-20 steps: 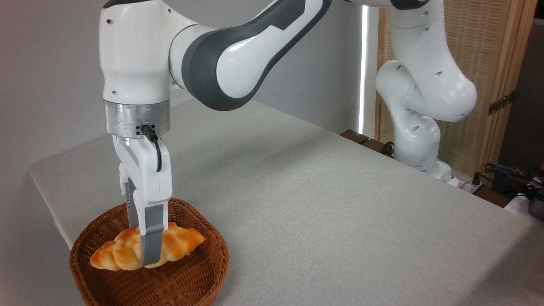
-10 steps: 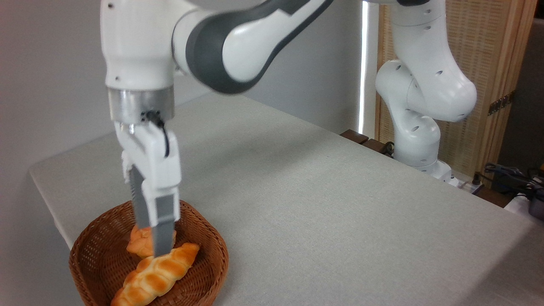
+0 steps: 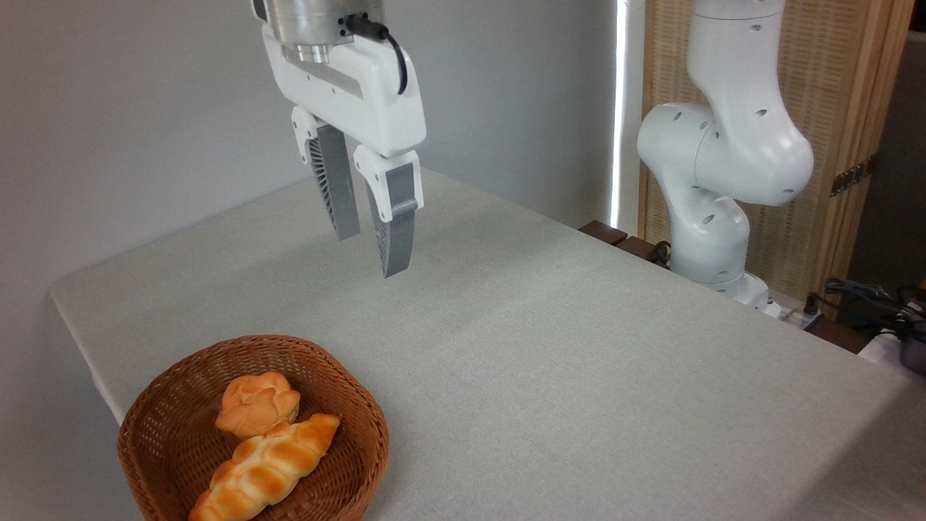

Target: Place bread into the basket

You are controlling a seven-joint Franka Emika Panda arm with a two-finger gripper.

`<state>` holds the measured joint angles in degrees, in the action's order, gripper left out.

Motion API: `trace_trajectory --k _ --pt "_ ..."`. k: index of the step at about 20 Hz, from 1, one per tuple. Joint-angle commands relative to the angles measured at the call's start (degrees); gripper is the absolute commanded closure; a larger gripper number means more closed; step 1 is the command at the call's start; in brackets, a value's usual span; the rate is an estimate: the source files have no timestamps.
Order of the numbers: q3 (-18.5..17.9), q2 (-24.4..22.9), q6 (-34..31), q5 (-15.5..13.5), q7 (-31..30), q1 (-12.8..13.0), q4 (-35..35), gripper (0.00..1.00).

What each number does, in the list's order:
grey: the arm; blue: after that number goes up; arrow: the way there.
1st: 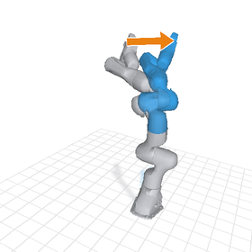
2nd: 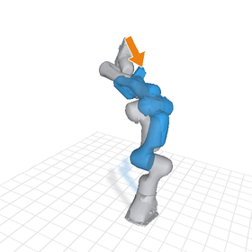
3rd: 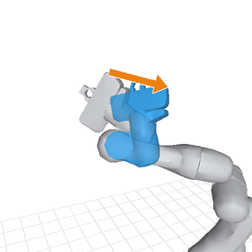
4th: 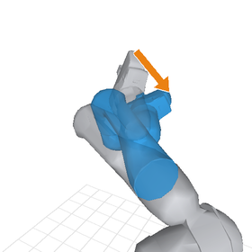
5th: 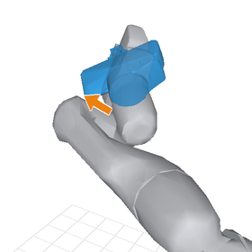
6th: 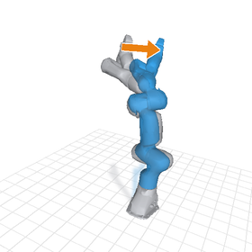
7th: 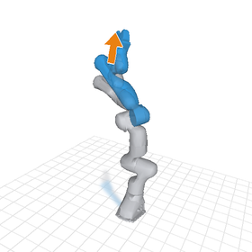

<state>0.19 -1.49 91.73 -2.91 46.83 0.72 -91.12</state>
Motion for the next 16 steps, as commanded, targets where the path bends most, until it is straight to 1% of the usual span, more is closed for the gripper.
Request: trace_trajectory --k 1,3,12,13,14,15,16 --pt "1.21 -0.01 -0.85 -1.22 -0.95 -1.07 -0.98 0.0" --pt "2.27 -0.01 -0.94 -1.14 -0.95 -0.99 -1.34 0.0" --pt "1.66 0.35 -0.33 -0.34 -0.77 -0.81 -1.25 0.0" --pt "1.66 0.26 -0.41 0.44 -0.95 -0.64 -1.25 0.0" --pt "1.66 0.26 -0.68 2.01 -1.3 -0.37 -1.34 0.0" --pt "1.66 0.26 -0.59 2.99 -2.35 0.15 -1.34 0.0" --pt "1.66 0.35 -0.59 3.26 -3.31 0.42 -1.34 0.0"
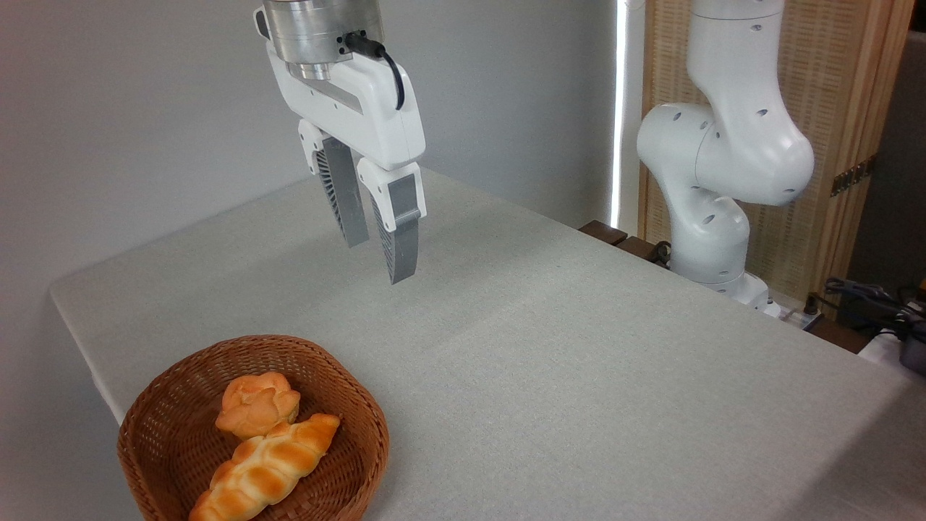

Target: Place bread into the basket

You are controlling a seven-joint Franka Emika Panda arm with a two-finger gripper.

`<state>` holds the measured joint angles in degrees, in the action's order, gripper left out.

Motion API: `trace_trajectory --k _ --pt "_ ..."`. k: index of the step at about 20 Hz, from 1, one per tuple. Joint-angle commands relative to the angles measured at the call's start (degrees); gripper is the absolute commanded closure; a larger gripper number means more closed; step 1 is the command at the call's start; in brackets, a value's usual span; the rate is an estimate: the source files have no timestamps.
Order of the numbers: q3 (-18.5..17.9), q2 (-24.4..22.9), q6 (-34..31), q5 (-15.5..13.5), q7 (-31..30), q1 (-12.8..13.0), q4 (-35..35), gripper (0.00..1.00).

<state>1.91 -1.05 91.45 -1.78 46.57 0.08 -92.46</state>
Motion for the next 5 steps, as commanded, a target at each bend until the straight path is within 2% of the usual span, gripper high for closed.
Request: trace_trajectory --k 1,5 --pt "-0.06 -0.09 -0.22 2.22 -3.06 1.15 0.0 0.0" --pt "-0.15 -0.09 -0.22 2.22 -2.36 1.15 0.09 0.0"
